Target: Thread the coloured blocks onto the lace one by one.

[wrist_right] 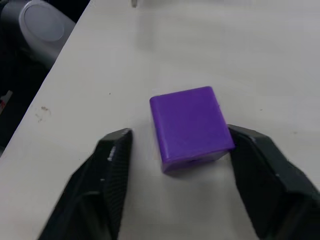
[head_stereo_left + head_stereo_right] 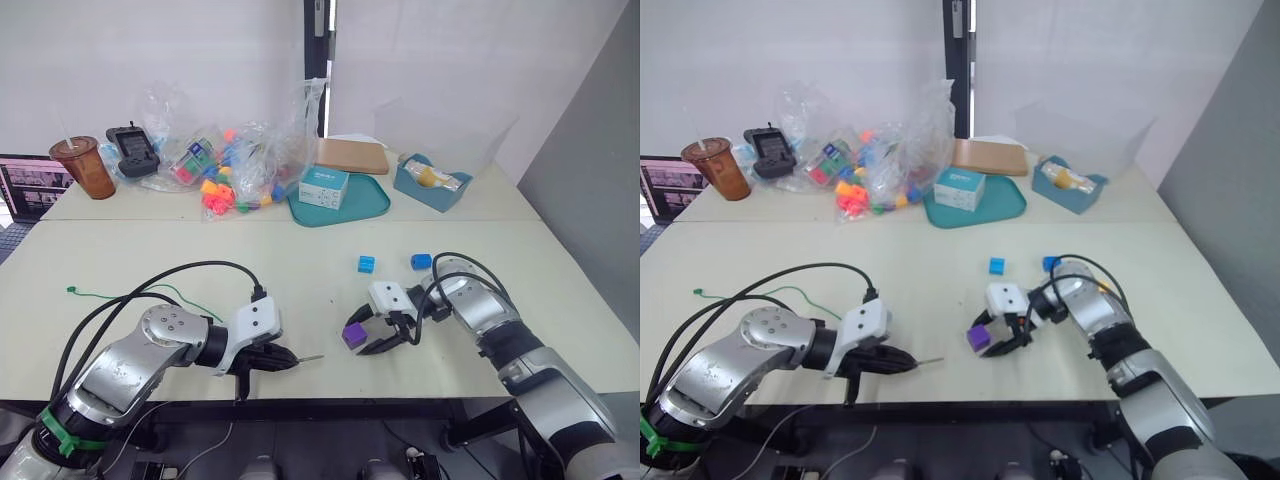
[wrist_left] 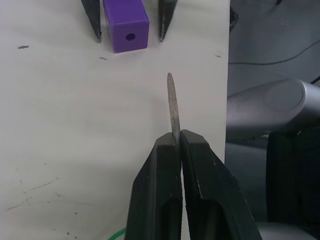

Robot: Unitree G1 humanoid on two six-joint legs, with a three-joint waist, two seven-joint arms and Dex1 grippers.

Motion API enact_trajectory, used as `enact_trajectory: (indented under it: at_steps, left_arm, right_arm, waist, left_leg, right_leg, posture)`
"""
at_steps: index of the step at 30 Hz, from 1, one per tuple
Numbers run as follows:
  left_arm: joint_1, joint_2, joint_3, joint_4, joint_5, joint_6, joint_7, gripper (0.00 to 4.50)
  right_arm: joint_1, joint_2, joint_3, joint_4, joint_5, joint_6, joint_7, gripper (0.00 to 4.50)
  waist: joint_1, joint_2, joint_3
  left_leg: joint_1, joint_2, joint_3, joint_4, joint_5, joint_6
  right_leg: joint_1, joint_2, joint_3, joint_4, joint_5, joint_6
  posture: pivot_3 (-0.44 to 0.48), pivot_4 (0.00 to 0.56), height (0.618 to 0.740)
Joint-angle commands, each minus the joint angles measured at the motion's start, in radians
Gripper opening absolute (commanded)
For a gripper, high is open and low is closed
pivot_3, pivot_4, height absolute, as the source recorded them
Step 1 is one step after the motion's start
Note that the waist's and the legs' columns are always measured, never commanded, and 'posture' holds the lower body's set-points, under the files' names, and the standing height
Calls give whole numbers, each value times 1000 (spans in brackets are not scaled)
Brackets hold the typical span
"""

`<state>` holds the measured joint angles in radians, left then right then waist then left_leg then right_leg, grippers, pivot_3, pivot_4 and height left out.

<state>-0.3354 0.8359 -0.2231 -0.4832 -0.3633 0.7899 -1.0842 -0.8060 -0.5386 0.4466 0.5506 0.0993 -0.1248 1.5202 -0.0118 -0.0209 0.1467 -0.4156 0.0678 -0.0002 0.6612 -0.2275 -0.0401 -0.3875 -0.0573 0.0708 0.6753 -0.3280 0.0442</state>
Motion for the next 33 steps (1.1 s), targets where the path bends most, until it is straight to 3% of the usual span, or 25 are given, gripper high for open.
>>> enact_trajectory:
  at_steps: [1,2,5,11,20,33]
  left_arm:
    - [-38,-7,-3,4,-9,14,16,0]
    - [-47,-10,-14,8,1,14,22,0]
    - [-134,-1,-150,47,93,107,57,0]
    - [-231,-13,-245,102,128,167,56,0]
    - [-285,-100,-251,148,127,139,75,0]
    - [-295,-133,-236,115,79,148,56,0]
  right_arm:
    - [35,-2,-44,-80,22,54,-13,1605]
    - [48,-3,-49,-105,23,75,-17,1222]
    - [127,-18,-72,-265,36,219,-68,1181]
    - [233,-39,-84,-472,-15,419,-202,1181]
    - [331,-27,-97,-633,3,574,-327,1181]
    - [352,-36,-89,-651,13,591,-345,1181]
  waist:
    - [2,0,0]
    - [1,0,0]
    - [4,0,0]
    - [0,0,0]
    - [-2,0,0]
    - [-2,0,0]
  left_leg:
    - [0,0,0,0,0,0]
    - [0,0,0,0,0,0]
    - [0,0,0,0,0,0]
    - [0,0,-1,0,0,0]
    - [1,-1,-1,0,0,0]
    - [1,-1,-1,0,0,0]
  right_leg:
    - [0,0,0,0,0,0]
    - [0,0,0,0,0,0]
    - [0,0,0,0,0,0]
    - [0,0,0,1,0,0]
    - [1,1,1,2,0,0]
    - [1,1,1,2,0,0]
  posture:
    - [0,150,740]
    - [0,150,740]
    - [0,150,740]
    - [0,150,740]
    - [0,150,740]
    - [0,150,740]
